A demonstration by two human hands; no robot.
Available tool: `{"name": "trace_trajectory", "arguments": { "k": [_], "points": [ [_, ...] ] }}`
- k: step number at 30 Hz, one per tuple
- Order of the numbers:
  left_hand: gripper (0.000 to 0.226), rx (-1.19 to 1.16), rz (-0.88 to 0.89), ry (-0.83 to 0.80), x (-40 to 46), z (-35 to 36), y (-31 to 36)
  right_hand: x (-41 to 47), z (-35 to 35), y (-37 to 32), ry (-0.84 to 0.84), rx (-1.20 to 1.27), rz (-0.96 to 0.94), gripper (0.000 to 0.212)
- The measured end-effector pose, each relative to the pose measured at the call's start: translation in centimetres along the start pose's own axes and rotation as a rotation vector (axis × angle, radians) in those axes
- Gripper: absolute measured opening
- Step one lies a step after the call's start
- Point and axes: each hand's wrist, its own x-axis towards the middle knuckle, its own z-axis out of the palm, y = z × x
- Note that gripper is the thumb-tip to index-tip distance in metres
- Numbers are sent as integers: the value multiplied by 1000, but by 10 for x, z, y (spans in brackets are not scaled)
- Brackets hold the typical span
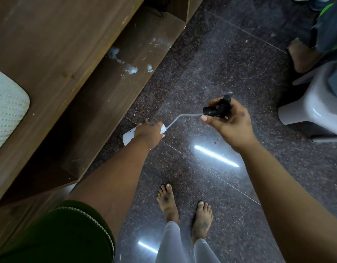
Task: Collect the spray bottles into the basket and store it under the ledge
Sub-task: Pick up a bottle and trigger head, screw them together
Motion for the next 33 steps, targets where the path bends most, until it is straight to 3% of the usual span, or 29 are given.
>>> {"name": "trace_trajectory", "arguments": {
  "k": [4, 10, 15, 19, 28, 33],
  "points": [
    [38, -152, 81, 81, -3, -4, 4, 6, 6, 10, -69, -29, 82, 33],
    [40, -143, 106, 63, -9, -10, 13, 23, 24, 24, -82, 59, 217, 31],
    [39, -124, 151, 128, -16, -15, 11, 38, 20, 18, -262, -41, 271, 34],
    [39, -200, 211, 119, -20, -22, 24, 43, 31, 19, -300, -76, 286, 39],
    [49, -365, 129, 98, -25, -36, 25, 56, 33, 21, -538, 7, 411, 29],
    [50, -295, 145, 127, -25, -37, 21, 59, 38, 14, -614, -22, 435, 32]
  ]
}}
